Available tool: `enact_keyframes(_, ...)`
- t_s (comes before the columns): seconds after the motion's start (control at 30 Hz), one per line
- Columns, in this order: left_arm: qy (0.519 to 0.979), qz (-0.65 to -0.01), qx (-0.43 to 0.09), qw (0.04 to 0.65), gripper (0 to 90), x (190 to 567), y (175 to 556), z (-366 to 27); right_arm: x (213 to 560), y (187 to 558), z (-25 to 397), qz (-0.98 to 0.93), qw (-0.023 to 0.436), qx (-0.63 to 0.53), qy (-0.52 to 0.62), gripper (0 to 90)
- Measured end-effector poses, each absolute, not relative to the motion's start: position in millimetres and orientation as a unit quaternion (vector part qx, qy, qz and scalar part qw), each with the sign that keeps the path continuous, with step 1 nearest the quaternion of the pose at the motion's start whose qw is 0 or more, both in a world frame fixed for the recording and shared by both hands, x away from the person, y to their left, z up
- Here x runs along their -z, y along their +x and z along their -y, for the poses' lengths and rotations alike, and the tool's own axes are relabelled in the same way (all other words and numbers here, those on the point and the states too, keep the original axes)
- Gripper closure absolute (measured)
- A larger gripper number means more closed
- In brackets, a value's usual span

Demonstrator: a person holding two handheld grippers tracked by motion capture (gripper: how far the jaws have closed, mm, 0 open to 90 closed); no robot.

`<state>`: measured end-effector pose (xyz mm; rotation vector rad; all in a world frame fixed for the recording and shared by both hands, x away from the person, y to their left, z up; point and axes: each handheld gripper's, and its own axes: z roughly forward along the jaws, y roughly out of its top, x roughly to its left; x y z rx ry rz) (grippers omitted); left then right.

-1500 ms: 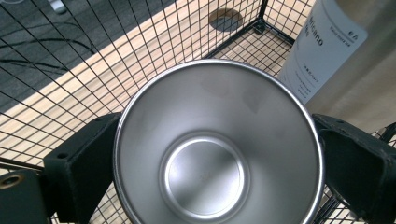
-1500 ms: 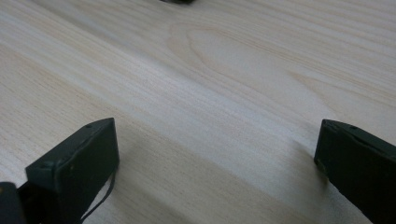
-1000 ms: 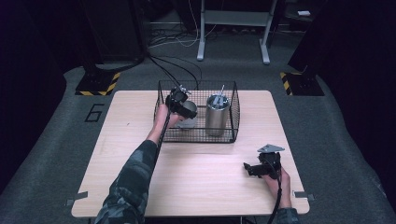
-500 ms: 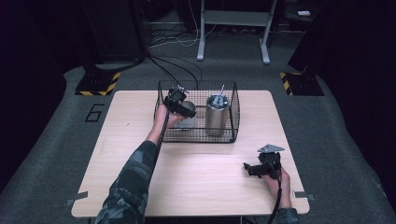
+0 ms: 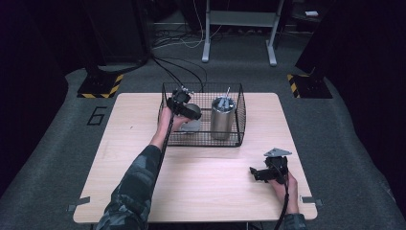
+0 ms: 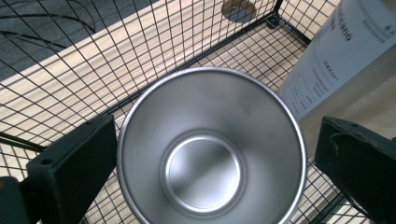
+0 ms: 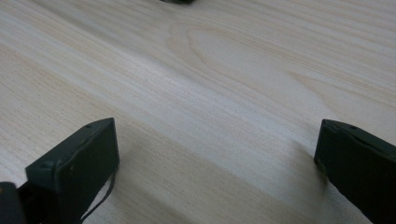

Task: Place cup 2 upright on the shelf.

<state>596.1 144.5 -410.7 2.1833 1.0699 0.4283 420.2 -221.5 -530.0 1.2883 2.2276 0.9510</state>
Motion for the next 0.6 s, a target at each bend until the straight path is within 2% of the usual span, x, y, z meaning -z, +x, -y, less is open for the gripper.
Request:
enact_keyframes(0.33,0.831,-0.390,-0.179,0.355,0.0,382,577,-149,530,420,221,-0.796,0.198,-0.340,0.461,0.0)
enact_keyframes(0.6,0.834,-0.360,-0.194,0.370,0.0,356,545,-153,530,420,222,-0.796,0.198,-0.340,0.460,0.0)
